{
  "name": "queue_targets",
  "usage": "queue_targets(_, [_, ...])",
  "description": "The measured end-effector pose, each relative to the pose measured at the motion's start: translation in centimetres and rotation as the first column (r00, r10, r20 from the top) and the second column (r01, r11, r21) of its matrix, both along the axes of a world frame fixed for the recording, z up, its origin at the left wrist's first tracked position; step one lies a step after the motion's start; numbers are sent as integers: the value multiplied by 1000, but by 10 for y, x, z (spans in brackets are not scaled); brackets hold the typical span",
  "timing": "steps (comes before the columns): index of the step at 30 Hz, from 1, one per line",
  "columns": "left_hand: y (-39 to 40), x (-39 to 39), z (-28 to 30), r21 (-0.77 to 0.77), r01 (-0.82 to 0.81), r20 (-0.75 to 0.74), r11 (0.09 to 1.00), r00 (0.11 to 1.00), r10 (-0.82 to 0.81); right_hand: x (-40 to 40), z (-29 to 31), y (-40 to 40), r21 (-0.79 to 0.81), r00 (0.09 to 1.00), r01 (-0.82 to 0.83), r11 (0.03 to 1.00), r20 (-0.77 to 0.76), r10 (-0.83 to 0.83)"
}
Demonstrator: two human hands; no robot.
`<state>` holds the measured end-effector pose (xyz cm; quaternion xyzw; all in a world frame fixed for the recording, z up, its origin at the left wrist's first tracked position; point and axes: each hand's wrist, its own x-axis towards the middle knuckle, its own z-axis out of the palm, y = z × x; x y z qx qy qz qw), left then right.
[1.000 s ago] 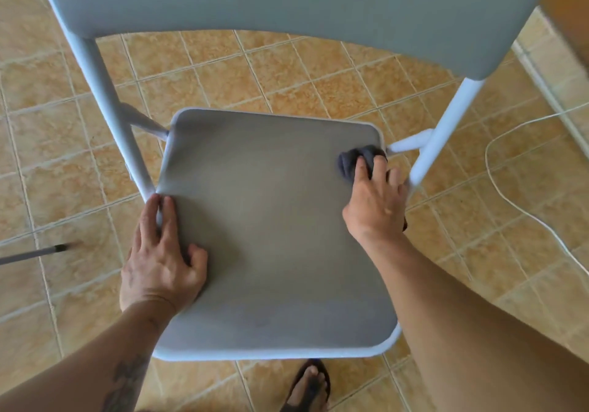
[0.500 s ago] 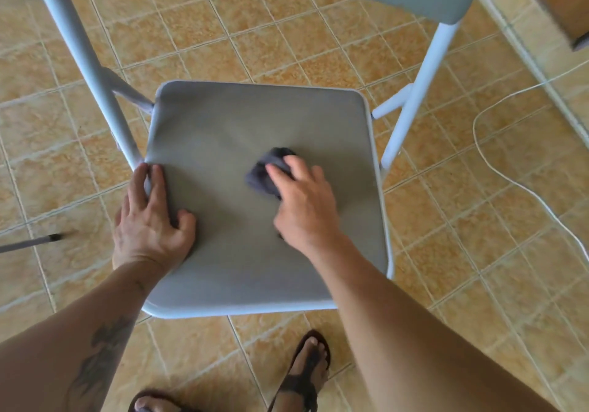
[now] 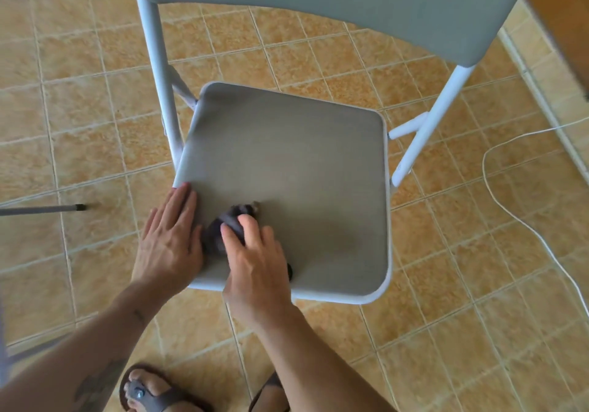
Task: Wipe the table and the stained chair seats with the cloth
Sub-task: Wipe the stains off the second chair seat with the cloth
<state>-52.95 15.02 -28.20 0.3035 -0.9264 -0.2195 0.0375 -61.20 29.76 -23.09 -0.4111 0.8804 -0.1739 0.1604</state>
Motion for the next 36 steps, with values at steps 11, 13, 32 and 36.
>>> queue_targets(11, [5,7,-8,54,-57,47,997,997,54,-69,-5,109,263,959,204,943,-246,-139])
queue_targets(13, [5,7,-5,66,-59,54,996,997,55,-83,1,136,318,951,247,915,-262,-165])
queue_targets(32, [-16,161,131,540,-161,44,826,986,163,125,96,-17,-58,945,291,955,172,-278])
queue_targets(36, [-42,239,166,608,-371,55,702,901,429,208,122,-67,-112,953,210,971,243,-178])
